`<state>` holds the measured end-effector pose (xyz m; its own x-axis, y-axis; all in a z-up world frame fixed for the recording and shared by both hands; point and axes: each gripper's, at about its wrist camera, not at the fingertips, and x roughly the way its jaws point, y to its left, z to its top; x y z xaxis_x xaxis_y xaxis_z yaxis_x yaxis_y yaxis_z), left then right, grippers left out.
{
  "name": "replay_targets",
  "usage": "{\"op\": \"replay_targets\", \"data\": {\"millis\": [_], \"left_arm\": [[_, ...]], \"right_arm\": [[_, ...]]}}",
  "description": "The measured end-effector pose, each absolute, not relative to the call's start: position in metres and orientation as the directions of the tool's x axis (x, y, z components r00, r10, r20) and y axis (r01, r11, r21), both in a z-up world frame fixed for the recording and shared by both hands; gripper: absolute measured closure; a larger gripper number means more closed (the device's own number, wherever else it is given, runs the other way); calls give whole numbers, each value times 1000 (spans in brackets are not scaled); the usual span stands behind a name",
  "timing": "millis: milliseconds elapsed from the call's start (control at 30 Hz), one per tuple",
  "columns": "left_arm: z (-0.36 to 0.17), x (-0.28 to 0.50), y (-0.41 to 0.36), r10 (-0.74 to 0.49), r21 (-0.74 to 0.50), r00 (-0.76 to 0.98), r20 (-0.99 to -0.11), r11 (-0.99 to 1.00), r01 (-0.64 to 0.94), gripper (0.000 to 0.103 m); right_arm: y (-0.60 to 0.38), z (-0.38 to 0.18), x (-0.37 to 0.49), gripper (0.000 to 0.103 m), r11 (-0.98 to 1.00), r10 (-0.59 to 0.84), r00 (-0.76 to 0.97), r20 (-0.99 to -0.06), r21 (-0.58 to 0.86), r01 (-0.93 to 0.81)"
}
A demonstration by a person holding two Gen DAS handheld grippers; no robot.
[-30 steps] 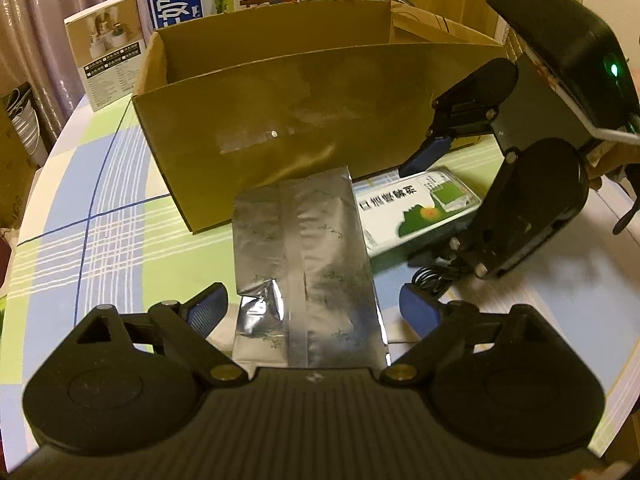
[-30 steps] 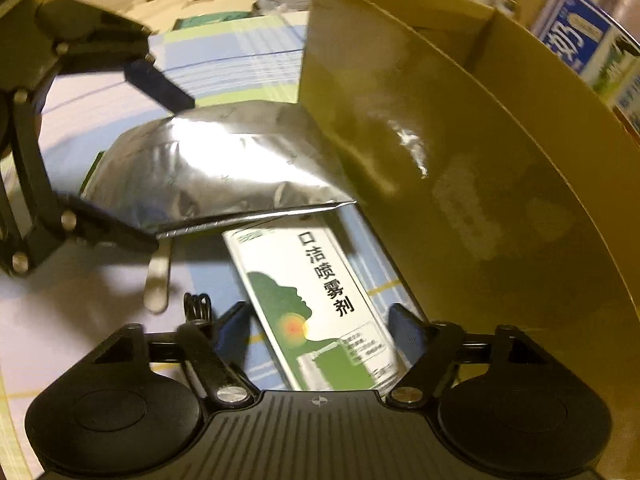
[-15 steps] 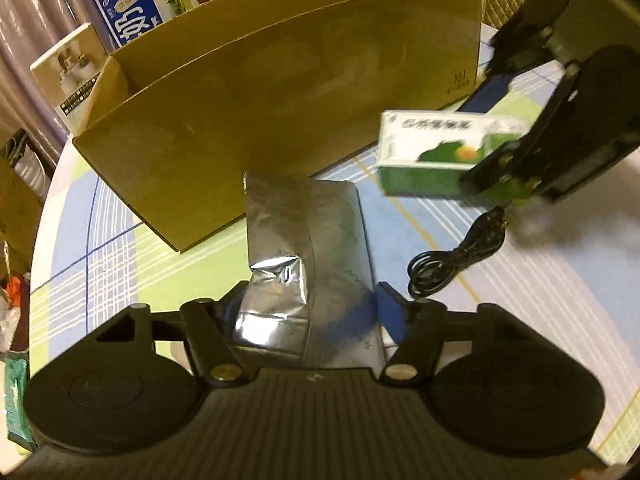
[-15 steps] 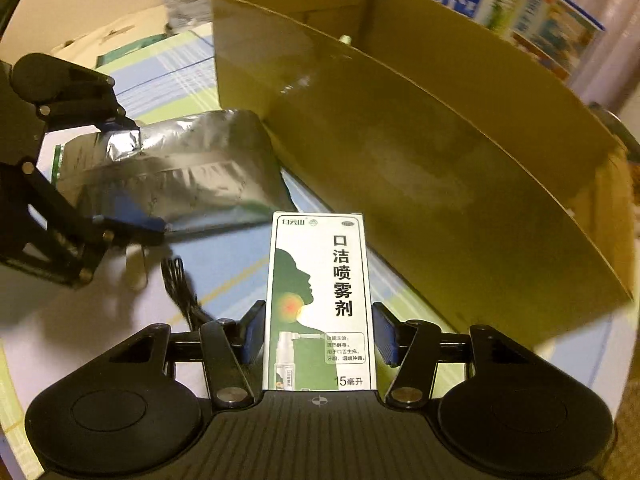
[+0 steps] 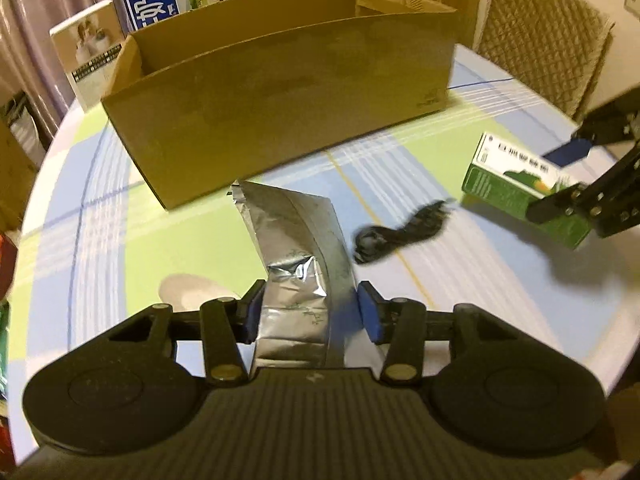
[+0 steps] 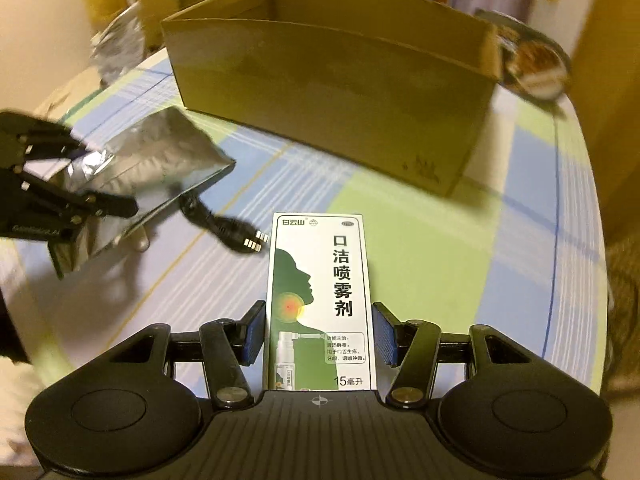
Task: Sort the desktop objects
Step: 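Lift and carry the spray box and foil bag toward the cardboard box with both tools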
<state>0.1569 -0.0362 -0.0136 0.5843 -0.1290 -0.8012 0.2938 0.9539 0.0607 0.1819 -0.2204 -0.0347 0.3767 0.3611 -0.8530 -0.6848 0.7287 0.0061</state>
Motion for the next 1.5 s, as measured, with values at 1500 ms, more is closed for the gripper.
{"op": "replay_targets", "data": {"millis": [1500], "left_arm": [[-35, 174, -75, -103, 10, 343, -934, 950, 313, 59]], "right_arm": [[-253, -57, 132, 35, 864, 361, 414, -836, 132, -486]]}}
